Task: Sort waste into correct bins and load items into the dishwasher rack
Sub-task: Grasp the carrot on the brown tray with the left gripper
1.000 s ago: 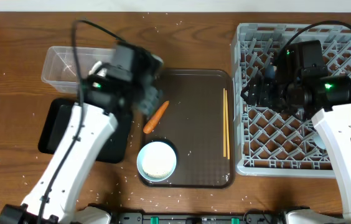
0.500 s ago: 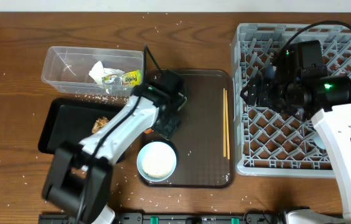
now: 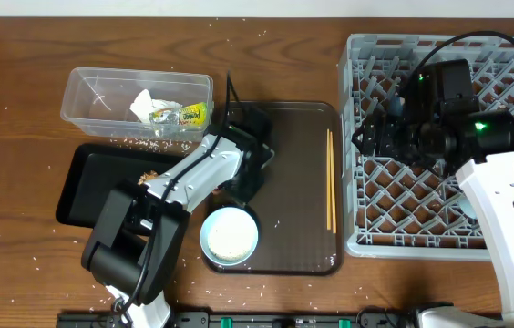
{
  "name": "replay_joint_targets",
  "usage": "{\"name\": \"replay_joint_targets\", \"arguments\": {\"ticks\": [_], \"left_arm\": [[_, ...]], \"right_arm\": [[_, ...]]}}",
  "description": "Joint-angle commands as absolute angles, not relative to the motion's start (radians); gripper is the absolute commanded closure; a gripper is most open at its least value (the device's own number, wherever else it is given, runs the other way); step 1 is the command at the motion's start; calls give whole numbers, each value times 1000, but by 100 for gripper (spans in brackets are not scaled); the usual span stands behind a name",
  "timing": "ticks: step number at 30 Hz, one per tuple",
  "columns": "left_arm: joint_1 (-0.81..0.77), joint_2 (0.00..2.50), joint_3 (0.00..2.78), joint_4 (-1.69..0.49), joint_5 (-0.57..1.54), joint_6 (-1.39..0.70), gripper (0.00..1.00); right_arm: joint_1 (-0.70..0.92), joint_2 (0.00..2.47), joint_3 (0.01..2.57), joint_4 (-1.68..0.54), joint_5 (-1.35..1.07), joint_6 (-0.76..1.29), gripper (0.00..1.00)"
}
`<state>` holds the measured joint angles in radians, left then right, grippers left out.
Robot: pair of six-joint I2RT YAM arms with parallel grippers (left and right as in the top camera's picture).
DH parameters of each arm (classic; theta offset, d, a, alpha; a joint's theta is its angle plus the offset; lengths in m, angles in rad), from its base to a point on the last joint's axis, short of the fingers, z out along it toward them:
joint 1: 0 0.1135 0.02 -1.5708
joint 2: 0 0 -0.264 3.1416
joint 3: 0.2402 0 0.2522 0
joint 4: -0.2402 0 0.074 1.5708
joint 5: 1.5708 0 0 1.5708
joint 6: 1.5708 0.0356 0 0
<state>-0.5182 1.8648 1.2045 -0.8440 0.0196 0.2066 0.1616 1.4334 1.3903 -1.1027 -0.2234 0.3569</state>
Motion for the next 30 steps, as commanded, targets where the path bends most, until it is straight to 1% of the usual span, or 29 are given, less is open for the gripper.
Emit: {"name": "replay_joint_targets", "arguments": {"ticks": [1,5,10,17,26,30], "left_arm": [[-523,1843,1266,-912,10,205,47],[-522,1775,1282,-929,4,205,47],[-520,1738,1280,-888,-54,205,46],[-473,1813,1235,-748,-72,205,46],[-403,1876,1234,-719,-71,205,46],[-405,1876,1226,-720,13,205,46]], "right_arm": [[172,1440,1393,-1100,-213,366,15],[171,1440,1393,-1101,-213,366,15],[172,1440,1393,-1101,-213,366,15],[172,1440,1392,-1118,-213,366,14],[172,1440,1392,-1141,-213,366,14],[171,1440,1392,-1141,-213,366,14]]}}
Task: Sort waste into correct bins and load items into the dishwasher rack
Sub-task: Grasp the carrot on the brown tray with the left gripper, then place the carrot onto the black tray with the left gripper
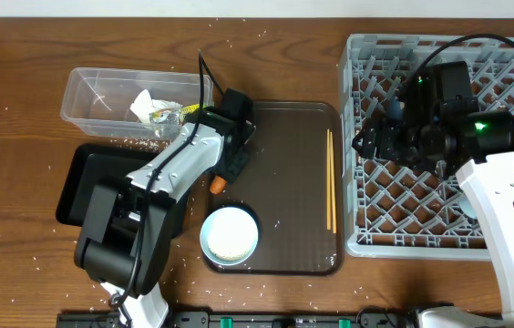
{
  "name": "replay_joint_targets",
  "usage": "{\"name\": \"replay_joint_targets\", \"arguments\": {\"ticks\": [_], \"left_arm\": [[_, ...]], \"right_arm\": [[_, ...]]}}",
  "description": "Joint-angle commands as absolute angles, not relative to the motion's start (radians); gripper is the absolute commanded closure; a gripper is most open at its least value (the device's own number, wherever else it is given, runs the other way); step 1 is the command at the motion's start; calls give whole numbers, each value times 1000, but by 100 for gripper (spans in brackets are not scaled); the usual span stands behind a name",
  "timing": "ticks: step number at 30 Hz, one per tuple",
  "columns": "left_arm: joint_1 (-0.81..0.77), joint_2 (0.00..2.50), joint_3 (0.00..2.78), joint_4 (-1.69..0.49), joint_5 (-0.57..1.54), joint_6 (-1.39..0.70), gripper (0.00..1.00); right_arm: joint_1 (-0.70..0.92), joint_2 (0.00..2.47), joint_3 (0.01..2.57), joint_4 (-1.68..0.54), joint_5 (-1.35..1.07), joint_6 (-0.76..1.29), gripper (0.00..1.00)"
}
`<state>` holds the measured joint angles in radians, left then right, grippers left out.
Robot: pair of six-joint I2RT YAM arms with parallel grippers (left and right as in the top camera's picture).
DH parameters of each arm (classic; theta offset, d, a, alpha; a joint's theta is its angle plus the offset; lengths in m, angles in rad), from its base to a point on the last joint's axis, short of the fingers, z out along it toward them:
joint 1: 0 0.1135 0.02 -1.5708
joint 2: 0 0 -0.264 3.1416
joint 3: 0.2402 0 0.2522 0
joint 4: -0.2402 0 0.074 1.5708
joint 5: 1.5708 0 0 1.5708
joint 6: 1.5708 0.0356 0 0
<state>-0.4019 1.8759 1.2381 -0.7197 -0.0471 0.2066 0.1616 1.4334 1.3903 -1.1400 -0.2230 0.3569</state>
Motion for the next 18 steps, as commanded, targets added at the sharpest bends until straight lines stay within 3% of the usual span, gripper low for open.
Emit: {"name": "replay_joint_targets", "arguments": {"ticks": [1,11,18], "left_arm": [[-404,1876,1221,-717,48,205,46],[-404,1876,1155,-675,83,205,47],[-404,1876,1144,-671,95,205,64]], "right_arm": [[171,1440,1392,-1141,-213,366,14],[171,1440,1392,-1145,-213,366,14],[172,1440,1392,-1146,-213,366,14]]}}
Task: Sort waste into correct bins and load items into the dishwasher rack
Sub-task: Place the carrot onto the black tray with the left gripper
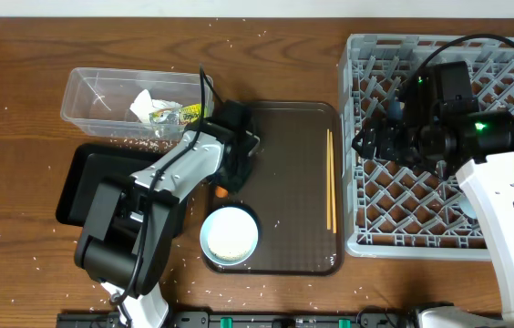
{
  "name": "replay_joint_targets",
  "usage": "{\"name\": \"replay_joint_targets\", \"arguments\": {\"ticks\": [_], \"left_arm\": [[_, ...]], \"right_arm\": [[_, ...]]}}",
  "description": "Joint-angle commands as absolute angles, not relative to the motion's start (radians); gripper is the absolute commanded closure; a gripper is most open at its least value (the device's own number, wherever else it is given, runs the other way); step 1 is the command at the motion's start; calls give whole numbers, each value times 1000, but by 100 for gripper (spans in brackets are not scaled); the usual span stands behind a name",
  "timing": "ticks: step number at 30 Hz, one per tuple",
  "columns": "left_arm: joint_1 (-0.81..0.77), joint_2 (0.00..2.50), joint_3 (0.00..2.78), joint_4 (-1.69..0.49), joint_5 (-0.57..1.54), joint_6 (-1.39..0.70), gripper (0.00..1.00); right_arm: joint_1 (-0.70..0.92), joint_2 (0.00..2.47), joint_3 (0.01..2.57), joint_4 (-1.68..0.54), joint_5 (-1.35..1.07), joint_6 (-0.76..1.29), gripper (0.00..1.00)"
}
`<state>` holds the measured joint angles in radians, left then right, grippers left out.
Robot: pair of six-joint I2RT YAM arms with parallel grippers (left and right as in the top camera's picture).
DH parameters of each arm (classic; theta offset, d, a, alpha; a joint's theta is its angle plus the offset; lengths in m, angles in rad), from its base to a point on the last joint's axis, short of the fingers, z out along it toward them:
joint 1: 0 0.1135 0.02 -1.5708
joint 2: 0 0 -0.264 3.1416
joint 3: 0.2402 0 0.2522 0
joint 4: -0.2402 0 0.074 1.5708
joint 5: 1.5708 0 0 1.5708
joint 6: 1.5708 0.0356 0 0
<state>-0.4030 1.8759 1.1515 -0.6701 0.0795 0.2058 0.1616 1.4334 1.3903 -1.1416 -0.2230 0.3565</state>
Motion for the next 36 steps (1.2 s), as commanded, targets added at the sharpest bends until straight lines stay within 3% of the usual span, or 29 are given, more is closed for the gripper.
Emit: {"name": "replay_joint_targets", "arguments": {"ticks": [1,13,19,25,36], "left_arm": [[-404,1876,1144,-673,94,205,65],[-404,1713,1252,-801,93,121,69],[-360,1568,1252,-891,-80,-38,69],[-184,1530,1230,-959,-223,-287,69],[155,1536,998,-772,-156,-724,68]], "right_arm": [[171,1440,1392,-1146,-213,366,14],[171,1440,1392,-1146,-213,366,14],[171,1440,1392,-1147,-213,366,14],[171,1440,1392,-1146,-213,366,14],[171,1440,1392,-1146,-213,366,14]]}}
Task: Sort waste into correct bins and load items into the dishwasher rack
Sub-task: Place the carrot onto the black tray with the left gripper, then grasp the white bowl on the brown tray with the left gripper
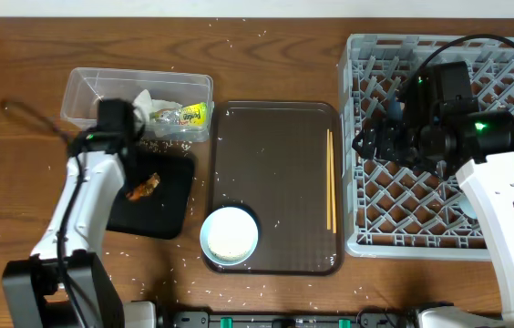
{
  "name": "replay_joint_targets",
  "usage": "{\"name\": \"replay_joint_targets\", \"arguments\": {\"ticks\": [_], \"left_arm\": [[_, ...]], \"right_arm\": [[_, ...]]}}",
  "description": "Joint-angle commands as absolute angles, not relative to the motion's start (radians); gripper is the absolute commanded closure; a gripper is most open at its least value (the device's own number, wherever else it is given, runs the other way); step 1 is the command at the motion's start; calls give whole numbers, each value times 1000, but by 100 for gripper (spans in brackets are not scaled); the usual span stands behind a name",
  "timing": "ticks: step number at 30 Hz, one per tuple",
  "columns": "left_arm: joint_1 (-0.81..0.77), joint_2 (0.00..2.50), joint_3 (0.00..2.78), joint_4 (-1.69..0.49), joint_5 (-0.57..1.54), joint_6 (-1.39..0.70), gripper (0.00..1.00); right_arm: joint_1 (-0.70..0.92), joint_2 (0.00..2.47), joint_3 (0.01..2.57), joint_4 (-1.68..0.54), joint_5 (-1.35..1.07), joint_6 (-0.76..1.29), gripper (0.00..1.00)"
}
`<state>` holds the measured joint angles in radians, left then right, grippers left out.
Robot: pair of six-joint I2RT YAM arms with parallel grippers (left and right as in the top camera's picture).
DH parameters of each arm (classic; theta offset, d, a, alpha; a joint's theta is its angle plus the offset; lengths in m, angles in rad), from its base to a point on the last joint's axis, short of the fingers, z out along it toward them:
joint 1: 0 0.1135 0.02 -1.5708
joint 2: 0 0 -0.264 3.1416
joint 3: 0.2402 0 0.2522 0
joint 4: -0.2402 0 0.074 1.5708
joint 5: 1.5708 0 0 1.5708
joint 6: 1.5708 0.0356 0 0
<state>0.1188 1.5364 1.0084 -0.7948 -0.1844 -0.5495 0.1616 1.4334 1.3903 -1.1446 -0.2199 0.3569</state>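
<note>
My left gripper (130,171) hangs over the black tray (170,214) at the left, its tips right by an orange-brown food scrap (144,187) lying there. From overhead I cannot tell whether its fingers are open or still on the scrap. On the brown serving tray (280,137) lie a pair of wooden chopsticks (330,179) and a light-blue bowl (231,234) holding rice. My right gripper (367,142) hovers over the left side of the grey dishwasher rack (357,241); its fingers are too dark to read.
A clear plastic bin (84,96) with wrappers and paper in it stands behind the black tray. Rice grains are scattered over the wooden table. The right arm's cable arcs over the rack.
My left arm has swung from the serving tray's left edge to over the black tray. The orange scrap that was at its tips now rests on the black tray. The right arm has not moved.
My left gripper was first down on the serving tray just behind the bowl. Then it was raised at the tray's left edge with an orange scrap at its tips, and stayed there. Now gripper and scrap are at the black tray. The right gripper stayed over the rack throughout.
</note>
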Motion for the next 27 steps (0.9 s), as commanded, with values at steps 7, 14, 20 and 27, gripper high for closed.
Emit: {"name": "replay_joint_targets", "arguments": {"ticks": [7,14,20,27], "left_arm": [[195,1536,985,-723,-84,-934,39],[194,1478,1027,-800,-27,-790,28],[137,1296,1092,-841,209,-478,28],[-129,1167,1092,-934,299,-235,30]], "right_arm": [[171,1440,1392,-1149,-214,366,14],[171,1440,1392,-1159,-213,365,14],[171,1440,1392,-1125,-213,366,14],[171,1440,1392,-1045,-213,366,12]]}}
